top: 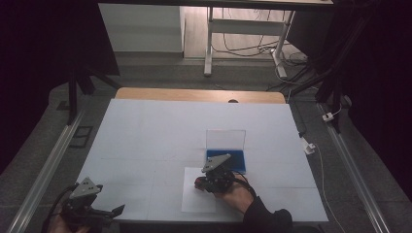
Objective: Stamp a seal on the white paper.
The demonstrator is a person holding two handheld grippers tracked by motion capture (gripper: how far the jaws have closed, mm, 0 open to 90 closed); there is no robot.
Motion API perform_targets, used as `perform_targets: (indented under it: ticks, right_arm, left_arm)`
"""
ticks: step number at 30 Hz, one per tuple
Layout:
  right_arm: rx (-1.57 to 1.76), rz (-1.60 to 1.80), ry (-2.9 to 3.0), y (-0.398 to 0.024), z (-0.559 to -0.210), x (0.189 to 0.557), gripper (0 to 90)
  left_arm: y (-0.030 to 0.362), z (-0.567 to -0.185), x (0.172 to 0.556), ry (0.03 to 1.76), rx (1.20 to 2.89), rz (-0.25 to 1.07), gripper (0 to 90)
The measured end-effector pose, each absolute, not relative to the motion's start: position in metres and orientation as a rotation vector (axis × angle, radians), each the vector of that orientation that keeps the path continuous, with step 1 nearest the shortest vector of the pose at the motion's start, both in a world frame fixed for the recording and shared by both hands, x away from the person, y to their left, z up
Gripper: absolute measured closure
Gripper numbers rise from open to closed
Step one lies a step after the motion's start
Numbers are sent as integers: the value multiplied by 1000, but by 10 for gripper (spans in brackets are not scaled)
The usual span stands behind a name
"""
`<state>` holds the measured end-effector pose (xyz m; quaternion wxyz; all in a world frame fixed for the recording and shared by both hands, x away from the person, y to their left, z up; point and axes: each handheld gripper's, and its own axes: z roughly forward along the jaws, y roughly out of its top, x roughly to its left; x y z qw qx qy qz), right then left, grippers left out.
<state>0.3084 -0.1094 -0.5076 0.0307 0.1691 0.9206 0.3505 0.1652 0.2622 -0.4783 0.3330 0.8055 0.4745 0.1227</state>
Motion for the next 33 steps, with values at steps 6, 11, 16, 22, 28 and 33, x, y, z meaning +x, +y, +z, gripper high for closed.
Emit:
perform_targets:
  ticks: [6, 11, 16, 22, 28, 33]
  right_arm:
    - [456, 1033, 2814, -106, -506, 303, 804]
    - [456, 1036, 2820, -106, -505, 304, 802]
    - [448, 1032, 2821, -106, -505, 305, 800]
    - [465, 1034, 2821, -107, -504, 305, 797]
    - [476, 1067, 2820, -108, -502, 305, 796]
    - [481, 1086, 2810, -109, -499, 305, 796]
  left_arm:
    - [262, -478, 165, 1240, 2103, 320, 0]
    - [263, -478, 165, 1239, 2102, 322, 0]
    - [263, -478, 165, 1237, 2102, 322, 0]
    - [263, -478, 165, 1236, 2101, 322, 0]
    - [263, -478, 165, 1237, 2103, 322, 0]
    - [263, -478, 165, 1237, 2100, 322, 0]
